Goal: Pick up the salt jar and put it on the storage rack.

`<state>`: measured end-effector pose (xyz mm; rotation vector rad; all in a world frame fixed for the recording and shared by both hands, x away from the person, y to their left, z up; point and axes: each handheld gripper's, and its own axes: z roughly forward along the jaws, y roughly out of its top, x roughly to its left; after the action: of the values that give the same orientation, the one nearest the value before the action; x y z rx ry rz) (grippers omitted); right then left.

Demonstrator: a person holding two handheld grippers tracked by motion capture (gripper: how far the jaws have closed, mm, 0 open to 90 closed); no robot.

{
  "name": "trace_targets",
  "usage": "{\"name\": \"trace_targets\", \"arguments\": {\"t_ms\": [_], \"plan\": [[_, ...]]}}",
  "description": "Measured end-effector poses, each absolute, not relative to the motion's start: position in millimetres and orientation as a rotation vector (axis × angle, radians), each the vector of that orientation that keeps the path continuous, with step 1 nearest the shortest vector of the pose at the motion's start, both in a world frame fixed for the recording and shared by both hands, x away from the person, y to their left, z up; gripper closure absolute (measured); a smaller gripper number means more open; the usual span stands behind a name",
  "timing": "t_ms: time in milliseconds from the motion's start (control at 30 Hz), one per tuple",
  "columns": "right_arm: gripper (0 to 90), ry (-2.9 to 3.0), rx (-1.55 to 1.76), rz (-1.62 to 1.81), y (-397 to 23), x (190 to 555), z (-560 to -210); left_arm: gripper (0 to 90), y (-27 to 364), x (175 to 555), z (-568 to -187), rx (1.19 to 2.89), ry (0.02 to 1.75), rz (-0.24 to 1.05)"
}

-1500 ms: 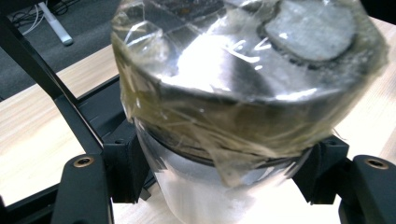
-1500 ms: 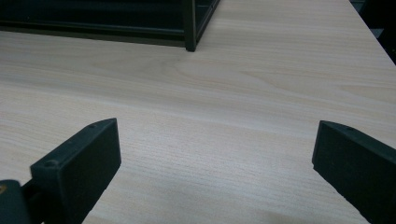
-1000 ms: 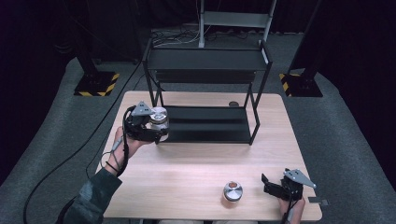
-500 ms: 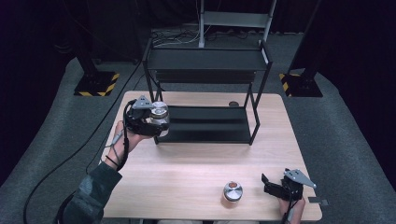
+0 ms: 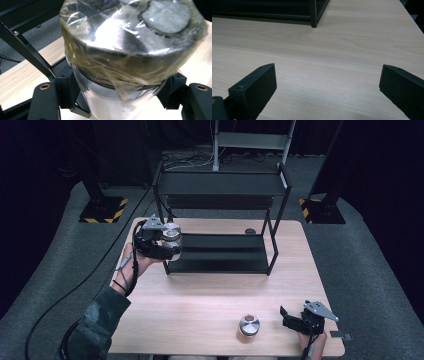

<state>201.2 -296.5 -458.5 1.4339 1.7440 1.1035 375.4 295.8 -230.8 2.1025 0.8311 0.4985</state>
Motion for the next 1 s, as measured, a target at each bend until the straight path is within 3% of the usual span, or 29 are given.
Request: {"name": "trace_targets", "arguments": {"t_ms": [1000], "plan": [[0.0, 1.743, 1.436, 1.102, -296.3, 201.4, -458.3, 30.5, 283.5, 388.9, -196.6, 2.142, 0.808, 0.533]]}}
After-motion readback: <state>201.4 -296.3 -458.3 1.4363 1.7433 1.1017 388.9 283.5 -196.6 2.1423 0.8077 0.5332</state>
